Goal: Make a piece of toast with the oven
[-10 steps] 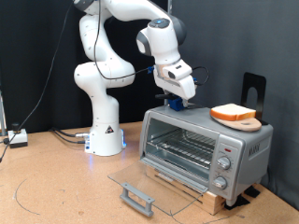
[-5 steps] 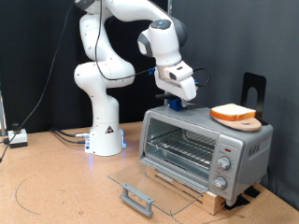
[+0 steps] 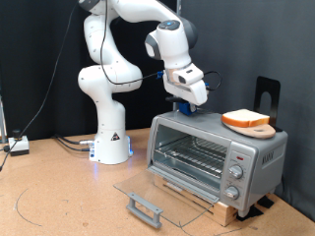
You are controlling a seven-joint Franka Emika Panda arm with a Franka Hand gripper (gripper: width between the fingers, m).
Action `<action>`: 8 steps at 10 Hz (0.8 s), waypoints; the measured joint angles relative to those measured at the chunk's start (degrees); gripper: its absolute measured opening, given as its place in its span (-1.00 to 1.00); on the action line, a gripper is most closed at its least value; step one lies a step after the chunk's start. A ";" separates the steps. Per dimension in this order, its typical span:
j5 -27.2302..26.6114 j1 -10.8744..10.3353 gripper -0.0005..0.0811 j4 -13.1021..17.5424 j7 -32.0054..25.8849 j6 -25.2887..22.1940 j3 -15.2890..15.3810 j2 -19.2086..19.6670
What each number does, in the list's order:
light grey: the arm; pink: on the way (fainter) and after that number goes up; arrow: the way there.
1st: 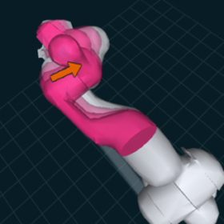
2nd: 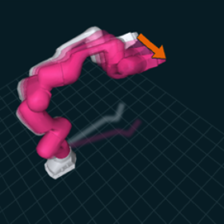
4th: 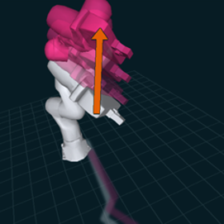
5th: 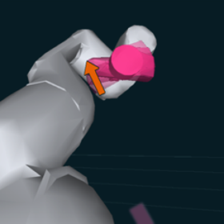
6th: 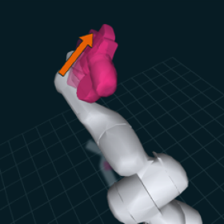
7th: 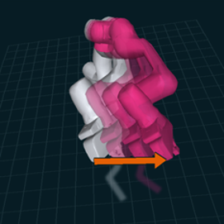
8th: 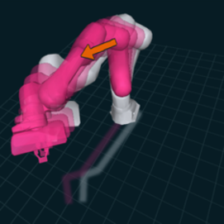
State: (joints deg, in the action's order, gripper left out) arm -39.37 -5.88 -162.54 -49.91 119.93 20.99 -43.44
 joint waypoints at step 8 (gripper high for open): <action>-3.22 1.57 -0.02 2.70 1.11 -6.61 -8.12 -4.74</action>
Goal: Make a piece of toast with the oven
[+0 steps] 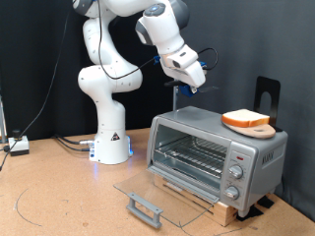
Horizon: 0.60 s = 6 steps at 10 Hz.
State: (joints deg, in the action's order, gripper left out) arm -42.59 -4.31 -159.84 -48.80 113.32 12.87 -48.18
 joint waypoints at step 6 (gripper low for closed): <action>4.63 11.91 -0.02 -1.08 1.82 6.42 -3.44 0.56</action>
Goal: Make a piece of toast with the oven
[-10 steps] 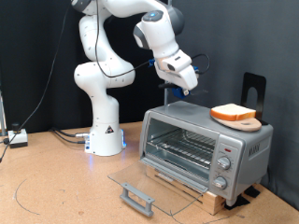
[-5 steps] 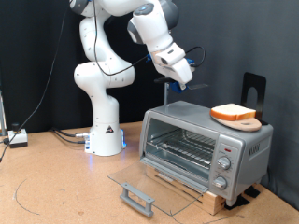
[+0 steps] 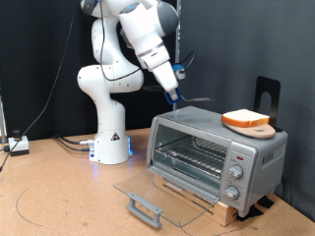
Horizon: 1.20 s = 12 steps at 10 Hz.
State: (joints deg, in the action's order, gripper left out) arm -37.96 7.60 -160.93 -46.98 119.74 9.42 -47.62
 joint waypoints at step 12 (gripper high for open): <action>8.08 4.47 -0.02 4.57 -4.35 1.76 1.44 11.91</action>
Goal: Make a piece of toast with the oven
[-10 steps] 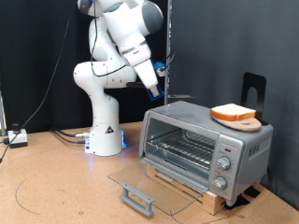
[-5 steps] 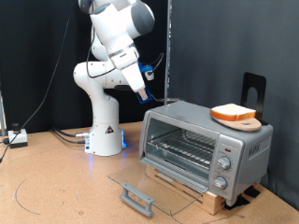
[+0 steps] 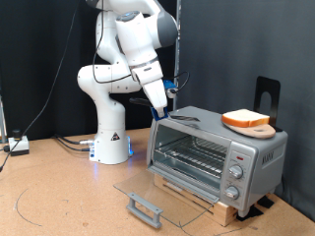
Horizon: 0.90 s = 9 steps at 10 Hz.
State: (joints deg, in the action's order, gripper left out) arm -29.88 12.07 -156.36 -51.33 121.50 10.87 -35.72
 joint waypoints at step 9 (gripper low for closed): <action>-5.10 -0.88 -0.02 -0.45 3.41 3.89 6.41 0.98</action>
State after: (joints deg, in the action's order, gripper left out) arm -34.98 11.19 -156.81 -47.92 125.39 17.28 -34.74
